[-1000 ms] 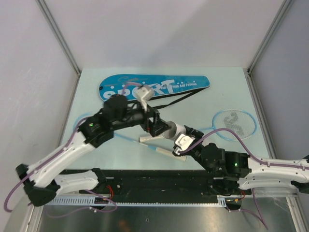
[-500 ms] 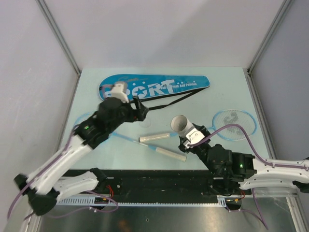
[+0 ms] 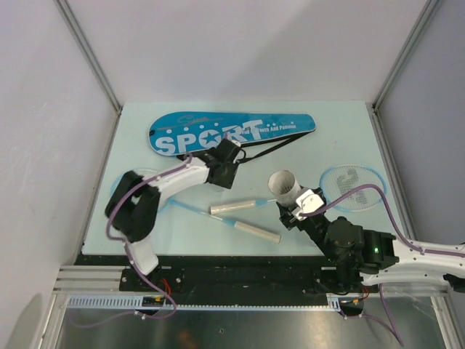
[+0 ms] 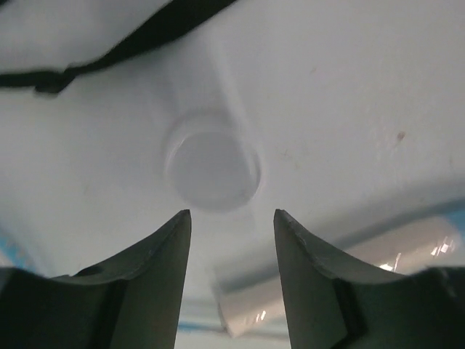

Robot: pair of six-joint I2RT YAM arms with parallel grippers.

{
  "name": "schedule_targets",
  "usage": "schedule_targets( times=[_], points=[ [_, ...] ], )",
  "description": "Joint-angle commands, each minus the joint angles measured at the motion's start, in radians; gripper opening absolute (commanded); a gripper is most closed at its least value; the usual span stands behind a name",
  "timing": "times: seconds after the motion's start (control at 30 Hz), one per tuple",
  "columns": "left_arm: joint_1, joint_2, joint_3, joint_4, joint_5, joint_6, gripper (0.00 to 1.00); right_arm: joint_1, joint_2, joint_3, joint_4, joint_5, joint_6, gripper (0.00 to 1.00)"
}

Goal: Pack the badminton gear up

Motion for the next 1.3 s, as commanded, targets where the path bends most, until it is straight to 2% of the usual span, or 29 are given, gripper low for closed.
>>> schedule_targets(
  times=[0.0,0.07,0.1,0.2,0.3,0.4,0.57,0.83,0.97,1.1,1.17,1.27],
  points=[
    [0.003,0.136,0.156,0.043,0.087,0.083,0.55,0.005,-0.019,0.006,-0.003,-0.004,0.067,0.14],
    [0.004,0.2,0.202,0.043,0.109,0.087,0.54,0.005,-0.021,0.006,-0.007,-0.007,0.065,0.14],
    [0.007,0.217,0.214,0.043,0.126,0.085,0.49,0.006,-0.03,0.006,-0.007,-0.007,0.064,0.13],
    [0.007,0.258,0.234,0.041,0.136,0.076,0.47,0.005,-0.05,0.006,-0.016,-0.005,0.067,0.13],
    [0.009,0.257,0.222,0.036,0.133,0.048,0.42,0.008,-0.08,0.005,-0.032,-0.002,0.075,0.13],
    [0.003,0.234,0.185,0.039,0.107,0.033,0.41,0.006,-0.091,0.005,-0.038,0.001,0.075,0.12],
    [-0.039,0.148,0.144,0.062,0.025,0.039,0.52,0.006,-0.064,0.006,-0.026,-0.012,0.078,0.12],
    [-0.013,0.029,0.065,0.076,0.014,0.013,0.52,0.008,-0.045,0.006,-0.019,-0.027,0.09,0.11],
    [0.03,0.024,0.048,0.076,0.041,-0.004,0.55,0.008,-0.042,0.006,-0.013,-0.033,0.081,0.11],
    [0.085,0.064,0.064,0.084,0.06,-0.007,0.67,0.008,-0.048,0.006,-0.016,-0.038,0.087,0.11],
    [0.098,0.093,0.09,0.087,0.072,0.007,0.7,0.008,-0.051,0.006,-0.021,-0.038,0.091,0.11],
    [0.116,0.134,0.117,0.093,0.084,0.01,0.7,0.008,-0.051,0.005,-0.024,-0.035,0.088,0.11]
  ],
)
